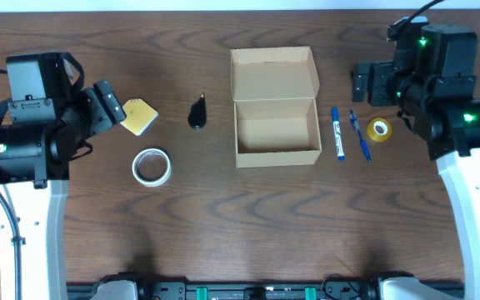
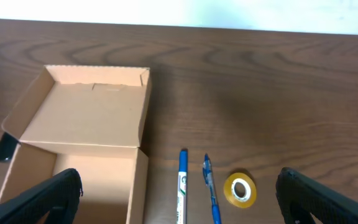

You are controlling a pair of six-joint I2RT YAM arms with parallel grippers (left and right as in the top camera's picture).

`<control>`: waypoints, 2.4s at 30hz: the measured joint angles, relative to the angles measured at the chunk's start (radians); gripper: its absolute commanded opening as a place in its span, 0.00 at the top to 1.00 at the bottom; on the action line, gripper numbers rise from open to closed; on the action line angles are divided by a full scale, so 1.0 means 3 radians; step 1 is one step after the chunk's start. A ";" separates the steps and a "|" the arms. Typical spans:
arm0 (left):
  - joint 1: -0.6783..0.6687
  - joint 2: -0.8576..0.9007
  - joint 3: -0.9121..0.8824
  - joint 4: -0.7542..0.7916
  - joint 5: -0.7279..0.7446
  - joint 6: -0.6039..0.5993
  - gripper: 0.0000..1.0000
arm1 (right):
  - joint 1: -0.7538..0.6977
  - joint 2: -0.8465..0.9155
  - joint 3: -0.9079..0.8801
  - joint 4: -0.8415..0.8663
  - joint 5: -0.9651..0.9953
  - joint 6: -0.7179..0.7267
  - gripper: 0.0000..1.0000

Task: Pack container

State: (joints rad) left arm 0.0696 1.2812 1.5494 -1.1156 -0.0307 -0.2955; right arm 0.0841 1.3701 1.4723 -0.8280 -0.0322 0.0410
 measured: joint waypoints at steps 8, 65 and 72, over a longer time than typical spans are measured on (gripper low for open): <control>0.0000 0.0000 0.0000 -0.0034 0.0034 -0.0003 0.05 | 0.0000 -0.0010 0.0000 -0.0034 -0.0128 0.0000 0.01; -0.0001 0.0467 0.0081 0.0121 0.0039 0.0198 0.05 | -0.0605 0.0450 0.0001 0.0132 0.0088 -0.0462 0.01; -0.0001 0.0467 0.0081 -0.0384 -0.0020 0.0198 0.05 | -0.0572 0.0450 0.0039 0.0060 0.0070 -0.0553 0.01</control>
State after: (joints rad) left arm 0.0692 1.4212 1.5738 -1.2308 -0.0368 -0.2359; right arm -0.0875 1.5051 1.4841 -0.8101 -0.0113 -0.1249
